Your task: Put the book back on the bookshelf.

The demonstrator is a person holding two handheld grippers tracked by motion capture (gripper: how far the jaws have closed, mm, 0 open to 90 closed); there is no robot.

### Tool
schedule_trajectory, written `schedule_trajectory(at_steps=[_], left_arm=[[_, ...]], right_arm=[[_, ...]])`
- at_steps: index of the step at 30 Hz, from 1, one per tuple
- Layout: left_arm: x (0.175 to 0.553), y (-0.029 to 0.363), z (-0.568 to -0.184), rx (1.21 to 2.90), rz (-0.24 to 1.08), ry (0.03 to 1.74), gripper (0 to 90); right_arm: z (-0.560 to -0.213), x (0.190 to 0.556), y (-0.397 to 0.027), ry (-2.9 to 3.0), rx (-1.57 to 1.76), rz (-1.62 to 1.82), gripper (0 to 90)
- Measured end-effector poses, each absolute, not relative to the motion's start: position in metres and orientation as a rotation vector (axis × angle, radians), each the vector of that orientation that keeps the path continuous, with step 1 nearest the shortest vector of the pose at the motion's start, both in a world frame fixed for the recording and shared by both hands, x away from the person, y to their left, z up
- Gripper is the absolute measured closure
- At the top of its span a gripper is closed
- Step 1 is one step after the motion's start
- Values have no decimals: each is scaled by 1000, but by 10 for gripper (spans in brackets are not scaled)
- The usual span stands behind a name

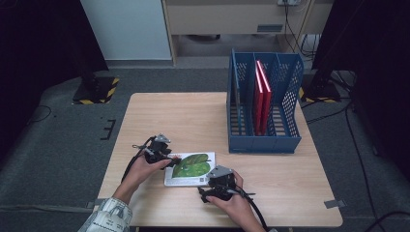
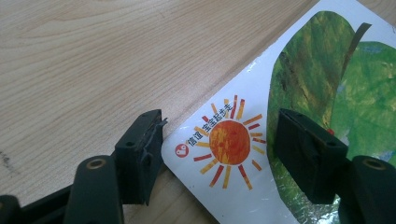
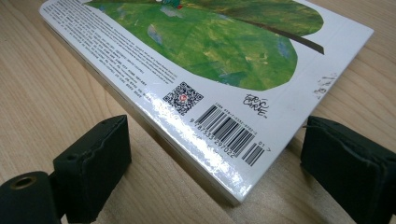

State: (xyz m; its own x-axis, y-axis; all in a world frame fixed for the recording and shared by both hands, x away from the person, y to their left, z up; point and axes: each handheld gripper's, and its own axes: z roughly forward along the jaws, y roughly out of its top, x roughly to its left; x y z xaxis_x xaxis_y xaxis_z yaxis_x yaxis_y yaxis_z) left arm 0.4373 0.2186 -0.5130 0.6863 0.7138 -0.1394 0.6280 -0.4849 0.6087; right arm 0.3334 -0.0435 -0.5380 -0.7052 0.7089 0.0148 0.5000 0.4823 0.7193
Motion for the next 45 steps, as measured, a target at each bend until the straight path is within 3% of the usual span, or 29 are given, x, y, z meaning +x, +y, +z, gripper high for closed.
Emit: schedule_trajectory(at_steps=[12, 24, 45], left_arm=[[438, 219, -510, 2244, 174, 1033, 343], [436, 220, -500, 2235, 184, 1026, 343], [434, 219, -489, 2208, 174, 998, 347]], right_arm=[[-538, 334, -42, 2437, 1034, 1044, 82], [-539, 336, -37, 2453, 1041, 1019, 7], [-537, 339, -32, 2408, 993, 982, 7]])
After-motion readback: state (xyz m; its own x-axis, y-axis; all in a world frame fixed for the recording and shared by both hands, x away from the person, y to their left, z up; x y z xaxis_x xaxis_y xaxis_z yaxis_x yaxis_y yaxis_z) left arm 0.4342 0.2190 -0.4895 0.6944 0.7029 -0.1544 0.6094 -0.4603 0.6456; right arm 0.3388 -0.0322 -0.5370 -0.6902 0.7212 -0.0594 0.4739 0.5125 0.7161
